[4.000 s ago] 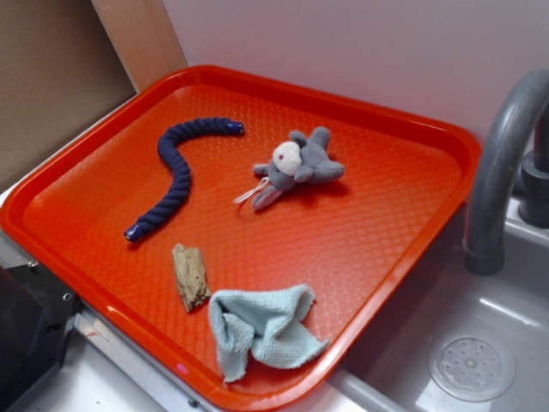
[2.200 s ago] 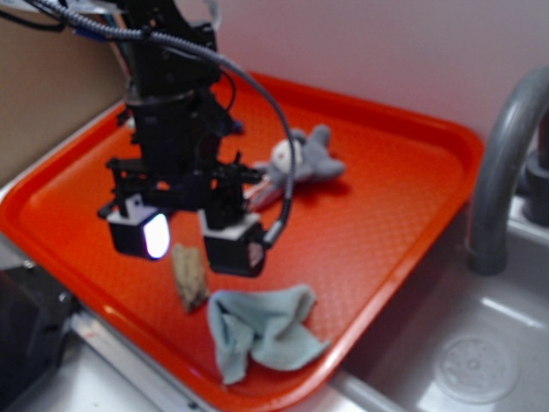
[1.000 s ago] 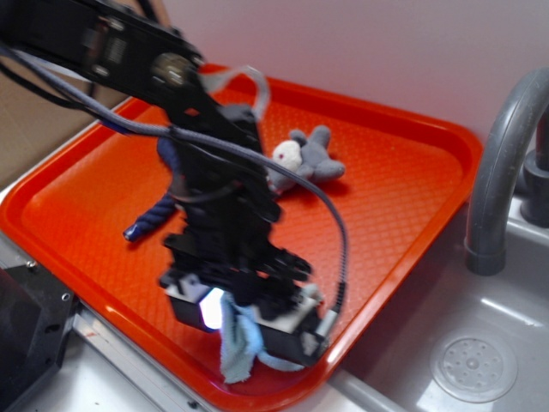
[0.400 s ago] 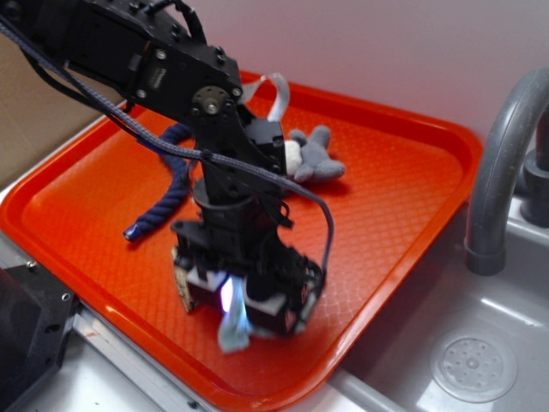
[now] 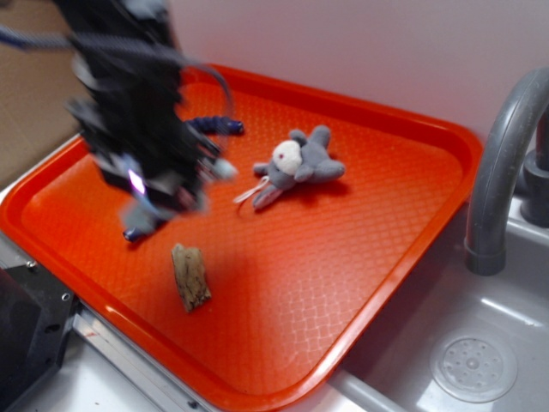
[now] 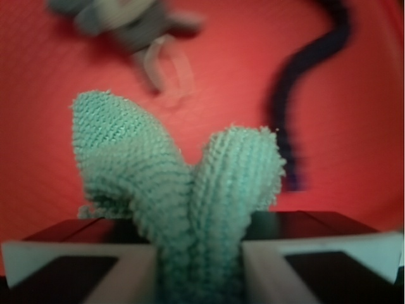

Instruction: Grab the blue cloth.

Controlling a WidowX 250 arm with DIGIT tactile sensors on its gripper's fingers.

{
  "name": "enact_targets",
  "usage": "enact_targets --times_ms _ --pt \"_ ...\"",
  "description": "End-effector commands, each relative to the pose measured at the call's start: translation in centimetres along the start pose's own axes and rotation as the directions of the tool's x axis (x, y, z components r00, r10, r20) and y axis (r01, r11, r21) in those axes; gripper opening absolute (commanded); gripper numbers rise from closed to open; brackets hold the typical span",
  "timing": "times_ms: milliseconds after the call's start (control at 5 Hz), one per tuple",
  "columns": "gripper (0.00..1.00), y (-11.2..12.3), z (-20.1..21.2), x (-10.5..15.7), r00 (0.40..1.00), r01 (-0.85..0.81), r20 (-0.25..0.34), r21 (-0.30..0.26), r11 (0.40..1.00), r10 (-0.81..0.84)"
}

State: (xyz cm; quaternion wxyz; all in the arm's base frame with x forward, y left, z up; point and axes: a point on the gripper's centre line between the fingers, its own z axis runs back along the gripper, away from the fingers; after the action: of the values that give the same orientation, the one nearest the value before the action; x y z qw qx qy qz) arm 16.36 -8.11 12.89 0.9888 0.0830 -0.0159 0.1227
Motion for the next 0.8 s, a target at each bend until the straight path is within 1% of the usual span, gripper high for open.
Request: enact_targets --times_ms 0,200,400,600 --pt "0.0 4.5 6.6 2.5 1.0 0.018 0.014 -0.161 0.987 -0.016" --pt "0.0 3.8 4.5 3.2 0.999 0.019 -0.029 -0.11 0.994 -0.023" --pt "0.0 2.8 3.8 3.3 0.999 0.036 -0.035 -0.082 0.996 -0.039" --pt "0.0 2.4 3.3 3.3 0.998 0.041 -0.038 -0.062 0.997 -0.043"
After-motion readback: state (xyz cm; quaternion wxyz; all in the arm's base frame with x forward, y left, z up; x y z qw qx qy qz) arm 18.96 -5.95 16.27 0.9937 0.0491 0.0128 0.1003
